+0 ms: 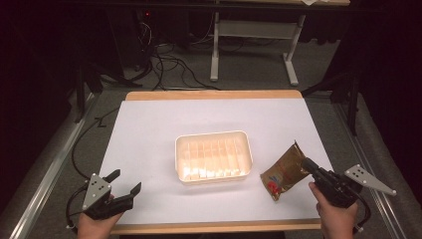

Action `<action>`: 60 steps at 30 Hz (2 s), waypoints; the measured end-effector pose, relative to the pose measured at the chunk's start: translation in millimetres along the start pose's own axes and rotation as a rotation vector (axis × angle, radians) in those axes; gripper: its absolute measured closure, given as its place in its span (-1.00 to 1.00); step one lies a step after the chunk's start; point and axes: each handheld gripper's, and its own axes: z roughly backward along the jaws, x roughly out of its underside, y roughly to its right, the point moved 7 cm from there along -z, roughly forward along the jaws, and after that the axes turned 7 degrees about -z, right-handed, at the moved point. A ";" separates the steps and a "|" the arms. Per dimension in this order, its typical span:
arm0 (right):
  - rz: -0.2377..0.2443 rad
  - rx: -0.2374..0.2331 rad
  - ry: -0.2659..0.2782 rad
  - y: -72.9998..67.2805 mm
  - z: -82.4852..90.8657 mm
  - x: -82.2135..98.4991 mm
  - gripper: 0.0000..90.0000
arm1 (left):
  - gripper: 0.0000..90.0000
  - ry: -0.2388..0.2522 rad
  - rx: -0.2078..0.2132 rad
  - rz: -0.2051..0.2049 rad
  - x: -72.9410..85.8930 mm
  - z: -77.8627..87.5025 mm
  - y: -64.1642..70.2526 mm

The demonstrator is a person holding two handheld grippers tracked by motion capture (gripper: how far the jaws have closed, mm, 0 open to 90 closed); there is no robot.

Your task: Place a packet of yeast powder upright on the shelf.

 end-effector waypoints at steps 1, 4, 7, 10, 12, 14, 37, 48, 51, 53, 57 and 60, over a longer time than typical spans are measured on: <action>0.000 0.000 0.000 0.0 0.0 0.0 1.00 | -0.55 0.000 0.000 0.000 0.0 0.0 0.0; 0.007 0.004 0.008 -2.2 0.3 -2.5 1.00 | -0.55 0.007 0.002 -0.002 -0.6 1.2 -0.9; 0.007 0.004 0.012 -2.8 1.2 -3.8 1.00 | -0.55 0.007 0.003 -0.005 -0.8 1.3 -1.0; -0.012 -0.007 0.033 -3.6 2.7 -8.9 1.00 | -0.55 0.008 0.004 -0.009 -1.3 0.9 -0.2; -0.015 -0.009 0.032 -4.0 2.4 -10.9 1.00 | -0.55 0.009 0.002 -0.007 -1.4 0.6 -0.4; -0.032 -0.010 0.031 -4.2 1.5 -13.3 1.00 | -0.55 0.008 0.000 -0.008 -1.4 0.3 -0.5; -0.134 0.015 0.074 -3.1 -9.4 -23.5 1.00 | -0.55 0.032 0.016 0.005 -6.7 -6.3 2.6; -0.102 -0.011 0.112 -35.3 -22.1 -48.4 1.00 | -0.54 0.041 0.028 -0.007 -7.2 -2.5 0.3; -0.103 -0.020 0.128 -43.6 -25.9 -56.5 1.00 | -0.54 0.048 0.024 -0.001 -7.7 -2.0 -1.3; -0.103 -0.026 0.141 -48.5 -27.6 -62.4 1.00 | -0.54 0.048 0.023 0.002 -7.3 -2.0 -1.9; -0.099 -0.036 0.161 -56.4 -28.7 -71.5 1.00 | -0.54 0.046 0.026 0.000 -6.8 -1.4 -2.5; -0.087 -0.048 0.175 -64.6 -30.1 -81.2 1.00 | -0.54 0.045 0.024 -0.019 -7.5 0.1 -2.2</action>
